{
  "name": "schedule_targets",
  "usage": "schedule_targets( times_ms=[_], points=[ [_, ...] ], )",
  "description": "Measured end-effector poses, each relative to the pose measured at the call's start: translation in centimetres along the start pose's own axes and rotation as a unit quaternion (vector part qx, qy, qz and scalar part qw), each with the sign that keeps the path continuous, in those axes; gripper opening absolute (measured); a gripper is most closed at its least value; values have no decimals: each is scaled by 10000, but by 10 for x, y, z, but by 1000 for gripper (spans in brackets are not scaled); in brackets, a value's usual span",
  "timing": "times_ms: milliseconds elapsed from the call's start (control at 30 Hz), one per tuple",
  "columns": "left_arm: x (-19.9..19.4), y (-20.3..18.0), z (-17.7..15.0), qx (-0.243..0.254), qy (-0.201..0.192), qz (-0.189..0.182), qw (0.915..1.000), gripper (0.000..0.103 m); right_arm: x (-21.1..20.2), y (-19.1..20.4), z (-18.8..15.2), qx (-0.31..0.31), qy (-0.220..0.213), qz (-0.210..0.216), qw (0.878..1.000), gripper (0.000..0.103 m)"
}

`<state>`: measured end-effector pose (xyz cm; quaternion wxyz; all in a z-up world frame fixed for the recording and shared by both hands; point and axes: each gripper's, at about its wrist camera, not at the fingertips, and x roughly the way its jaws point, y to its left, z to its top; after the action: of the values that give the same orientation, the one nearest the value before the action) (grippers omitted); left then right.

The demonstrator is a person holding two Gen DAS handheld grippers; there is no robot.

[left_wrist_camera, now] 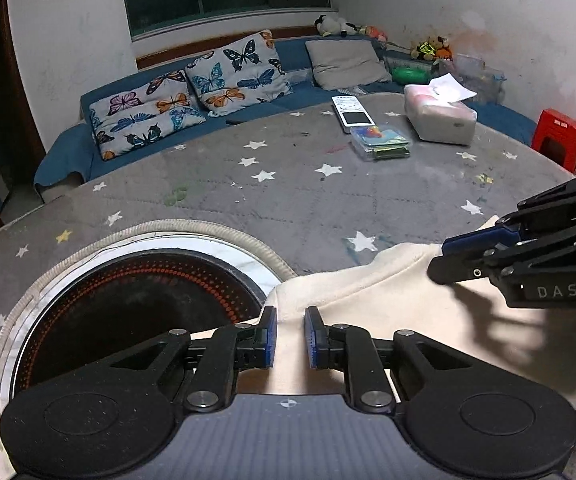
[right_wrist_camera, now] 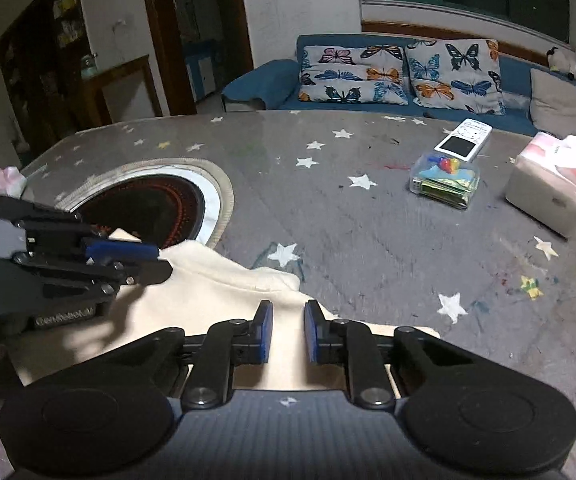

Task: Fold clothes
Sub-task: 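Lay the held hem over the body with both grippers toward the collar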

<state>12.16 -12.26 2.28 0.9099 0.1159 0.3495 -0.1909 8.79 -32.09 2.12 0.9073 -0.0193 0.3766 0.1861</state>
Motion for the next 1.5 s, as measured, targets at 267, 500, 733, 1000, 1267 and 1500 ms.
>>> schedule_targets(
  times_ms=[267, 500, 733, 1000, 1267, 1500],
  points=[
    [0, -9, 4, 11, -41, -101, 9999, 18, -1, 11, 6, -151, -99, 30, 9998, 17],
    [-1, -8, 4, -55, -32, -98, 9999, 20, -10, 13, 7, -235, -160, -45, 9996, 17],
    [-28, -10, -4, -126, -213, -121, 9996, 20, -42, 15, -10, -217, -330, -39, 9992, 17],
    [-69, -7, -35, -190, -401, -54, 9990, 19, -78, 7, -49, 92, -458, -129, 9988, 17],
    [-69, 0, -65, -399, -272, 92, 9988, 20, -72, 0, -73, 240, -386, -251, 9986, 17],
    [-75, 4, -66, -552, -328, 46, 9979, 20, -82, 3, -61, 137, -571, -235, 9980, 17]
  ],
)
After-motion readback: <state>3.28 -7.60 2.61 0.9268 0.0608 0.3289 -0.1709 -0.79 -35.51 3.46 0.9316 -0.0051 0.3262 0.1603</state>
